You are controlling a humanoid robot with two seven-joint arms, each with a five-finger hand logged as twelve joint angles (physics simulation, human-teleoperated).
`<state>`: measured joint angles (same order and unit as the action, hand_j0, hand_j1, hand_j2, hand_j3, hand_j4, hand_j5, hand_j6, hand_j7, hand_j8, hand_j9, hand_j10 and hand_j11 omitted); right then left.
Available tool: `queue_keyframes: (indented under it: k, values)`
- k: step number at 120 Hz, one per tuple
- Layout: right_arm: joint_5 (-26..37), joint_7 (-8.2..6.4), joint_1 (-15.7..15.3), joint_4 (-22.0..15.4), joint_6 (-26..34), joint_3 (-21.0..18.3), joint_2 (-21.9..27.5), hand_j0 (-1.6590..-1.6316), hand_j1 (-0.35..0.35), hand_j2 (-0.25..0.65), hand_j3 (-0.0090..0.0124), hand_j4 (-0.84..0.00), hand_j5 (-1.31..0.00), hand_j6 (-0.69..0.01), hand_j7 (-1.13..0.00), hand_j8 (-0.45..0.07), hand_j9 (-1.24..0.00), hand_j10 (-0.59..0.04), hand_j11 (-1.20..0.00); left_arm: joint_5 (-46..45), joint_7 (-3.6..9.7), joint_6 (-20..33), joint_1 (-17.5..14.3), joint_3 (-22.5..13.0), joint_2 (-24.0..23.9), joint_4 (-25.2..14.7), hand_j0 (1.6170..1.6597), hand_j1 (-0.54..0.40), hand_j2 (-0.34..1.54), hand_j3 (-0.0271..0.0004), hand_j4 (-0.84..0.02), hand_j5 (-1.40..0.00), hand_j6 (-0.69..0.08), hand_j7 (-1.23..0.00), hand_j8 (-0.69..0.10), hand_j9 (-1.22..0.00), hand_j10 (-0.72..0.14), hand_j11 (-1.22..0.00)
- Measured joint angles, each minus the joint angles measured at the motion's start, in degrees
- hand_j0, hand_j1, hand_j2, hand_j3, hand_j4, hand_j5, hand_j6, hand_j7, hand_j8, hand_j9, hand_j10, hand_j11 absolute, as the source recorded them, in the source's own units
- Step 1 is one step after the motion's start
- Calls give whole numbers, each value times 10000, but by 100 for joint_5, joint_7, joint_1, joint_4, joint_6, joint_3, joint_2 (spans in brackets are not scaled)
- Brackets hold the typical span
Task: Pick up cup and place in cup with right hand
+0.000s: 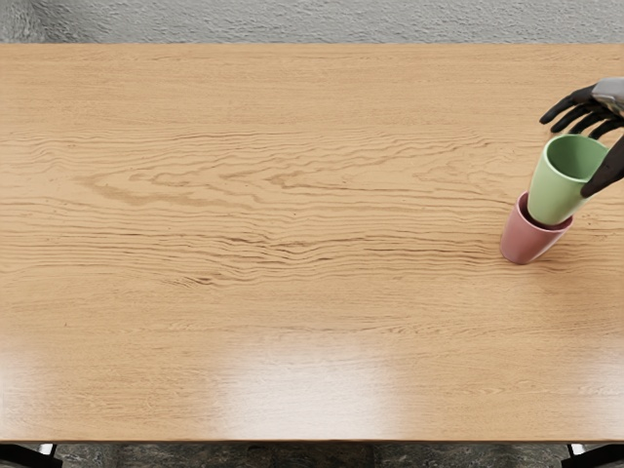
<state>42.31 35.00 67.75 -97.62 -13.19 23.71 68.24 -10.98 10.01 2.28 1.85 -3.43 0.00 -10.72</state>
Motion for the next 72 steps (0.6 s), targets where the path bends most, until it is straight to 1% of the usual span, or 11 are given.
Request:
queue_keyframes:
  k: [6,12,27,46,72]
  values:
    - [0,0,-3,12,23,-7,9,-16575,-813,-168,0,-2500,-3232,-2505,-3196,-2306,-3216,-2419,-3208,0,0,0,0,0,0,0,16581,3489,3,-2,-2,-3,-3,-3,-3,-2,-2,-2]
    - [1,0,-9,20,37,-25,13,-16576,-1314,-137,0,-2055,-2631,-2066,-2600,-1905,-2618,-1988,-2610,0,0,0,0,0,0,0,16581,3489,3,-2,-2,-3,-3,-3,-3,-3,-2,-2]
    - [1,0,-15,27,56,-45,14,-16578,-2140,-90,0,-1325,-1640,-1347,-1616,-1249,-1630,-1281,-1624,0,0,0,0,1,0,0,16581,3489,3,-2,-2,-3,-3,-3,-3,-3,-2,-3]
    - [0,0,-16,21,46,-43,13,-16579,-2664,-65,0,-861,-1007,-891,-987,-832,-1000,-831,-995,0,1,0,0,-1,0,0,16581,3489,3,-2,-2,-3,-3,-3,-3,-3,-2,-3]
    - [-7,0,-13,12,30,-36,13,-16580,-2956,-54,0,-601,-654,-636,-636,-598,-647,-579,-643,0,0,0,0,-1,0,1,16581,3489,3,-2,-2,-3,-3,-3,-3,-3,-2,-3]
